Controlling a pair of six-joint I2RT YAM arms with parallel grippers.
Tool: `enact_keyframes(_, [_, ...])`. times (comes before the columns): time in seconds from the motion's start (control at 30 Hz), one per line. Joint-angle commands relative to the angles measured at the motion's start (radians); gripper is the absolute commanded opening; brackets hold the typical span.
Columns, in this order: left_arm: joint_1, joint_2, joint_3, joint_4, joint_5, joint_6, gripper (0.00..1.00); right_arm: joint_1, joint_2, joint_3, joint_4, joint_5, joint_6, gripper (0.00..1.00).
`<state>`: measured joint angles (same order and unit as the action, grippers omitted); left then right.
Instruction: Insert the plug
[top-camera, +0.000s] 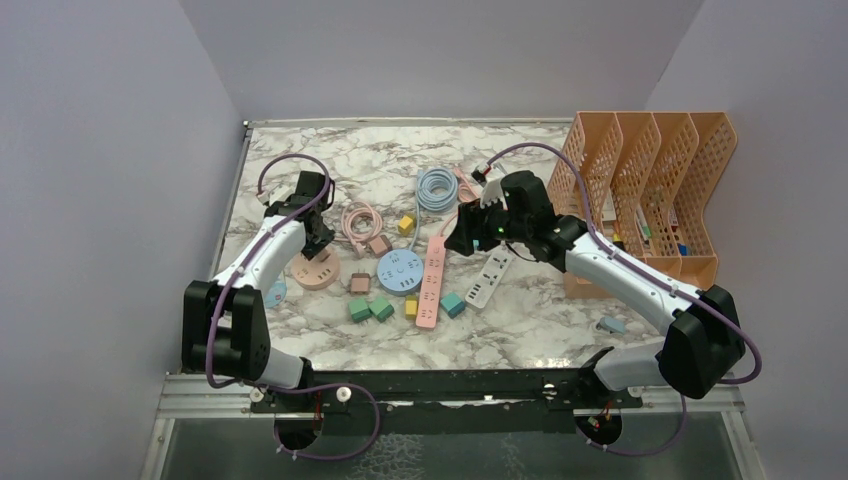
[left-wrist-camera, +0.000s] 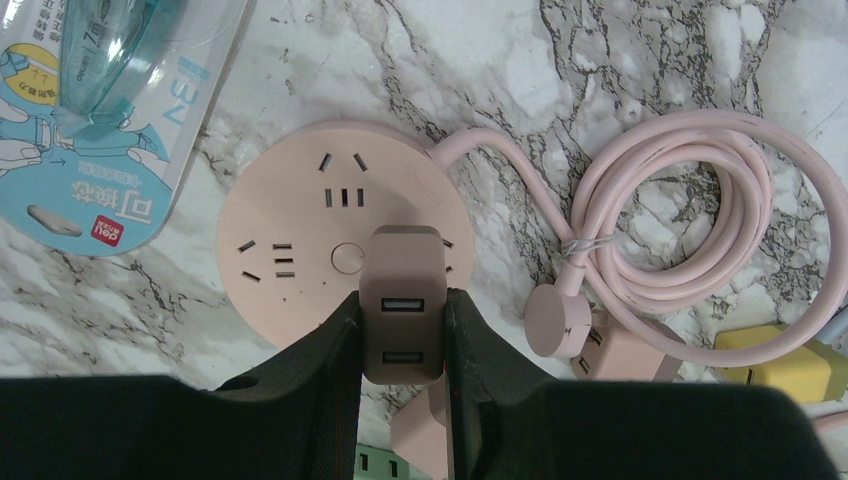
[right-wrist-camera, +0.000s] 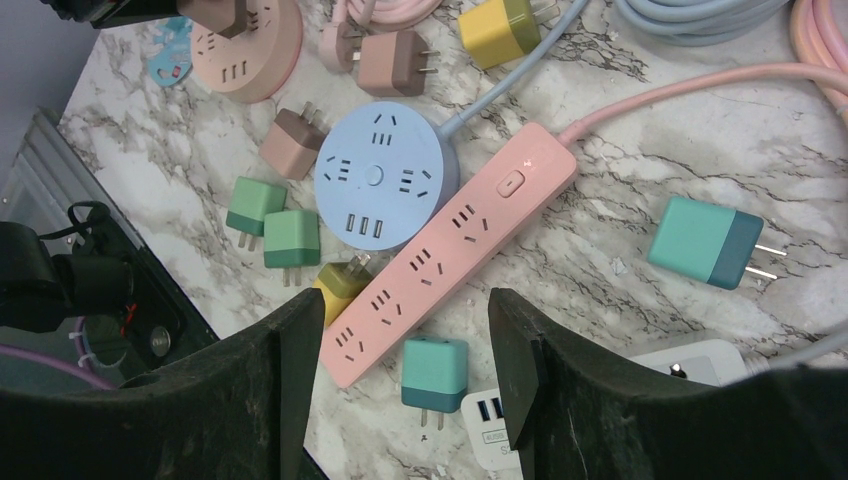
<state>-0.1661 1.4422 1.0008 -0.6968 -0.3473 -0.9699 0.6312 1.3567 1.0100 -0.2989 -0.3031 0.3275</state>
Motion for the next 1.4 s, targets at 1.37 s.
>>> enact_keyframes(1.37, [-0.069, 0.208, -0.032, 0.026, -0.061, -0.002, 0.0, -0.002, -0.01, -0.001, -0.022, 0.027, -0.005, 0.61])
